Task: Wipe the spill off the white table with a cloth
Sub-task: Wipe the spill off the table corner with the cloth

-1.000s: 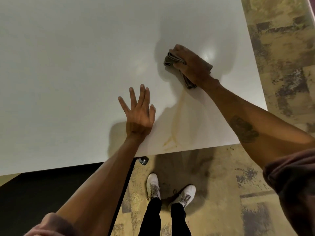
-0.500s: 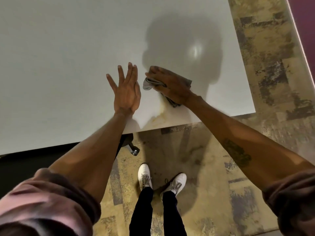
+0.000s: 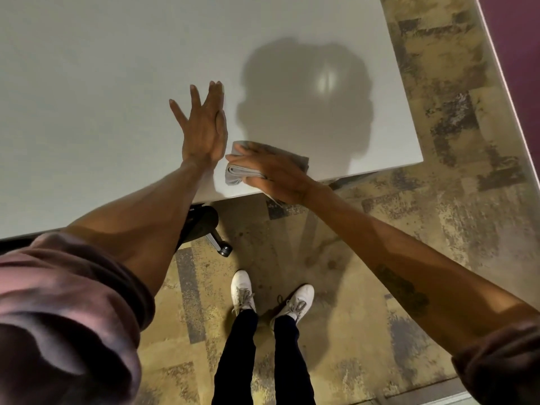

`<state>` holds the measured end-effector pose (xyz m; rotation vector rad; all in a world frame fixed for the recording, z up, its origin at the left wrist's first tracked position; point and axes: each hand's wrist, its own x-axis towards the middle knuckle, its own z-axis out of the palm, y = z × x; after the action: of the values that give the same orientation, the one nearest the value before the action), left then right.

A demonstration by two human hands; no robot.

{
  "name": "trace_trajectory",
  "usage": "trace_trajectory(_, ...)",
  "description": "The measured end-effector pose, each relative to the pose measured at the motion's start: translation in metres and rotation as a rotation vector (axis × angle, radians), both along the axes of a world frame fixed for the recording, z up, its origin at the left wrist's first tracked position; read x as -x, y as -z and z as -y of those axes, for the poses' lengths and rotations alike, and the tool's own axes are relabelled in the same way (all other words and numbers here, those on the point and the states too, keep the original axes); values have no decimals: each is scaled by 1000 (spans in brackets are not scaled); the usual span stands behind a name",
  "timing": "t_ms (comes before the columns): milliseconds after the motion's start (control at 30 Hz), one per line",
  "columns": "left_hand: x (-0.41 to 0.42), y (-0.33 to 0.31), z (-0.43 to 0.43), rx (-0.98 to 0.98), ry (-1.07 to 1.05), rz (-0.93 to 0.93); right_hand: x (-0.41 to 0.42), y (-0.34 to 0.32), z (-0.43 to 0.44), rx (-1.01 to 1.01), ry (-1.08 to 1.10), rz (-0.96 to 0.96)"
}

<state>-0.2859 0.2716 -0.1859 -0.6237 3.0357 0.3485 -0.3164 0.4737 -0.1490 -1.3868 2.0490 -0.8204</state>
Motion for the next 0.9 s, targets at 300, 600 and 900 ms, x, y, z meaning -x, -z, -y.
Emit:
trace_trajectory(300, 2, 3, 3, 3, 0, -20, -23, -2, -18, 40, -276, -235)
trace_trajectory(600, 5, -3, 1, 1, -19, 4, -22, 17, -22, 144, -434, -788)
trace_trajectory(900, 5, 2, -2, -33, -20, 9, -20, 27, -23, 314, -355, -930)
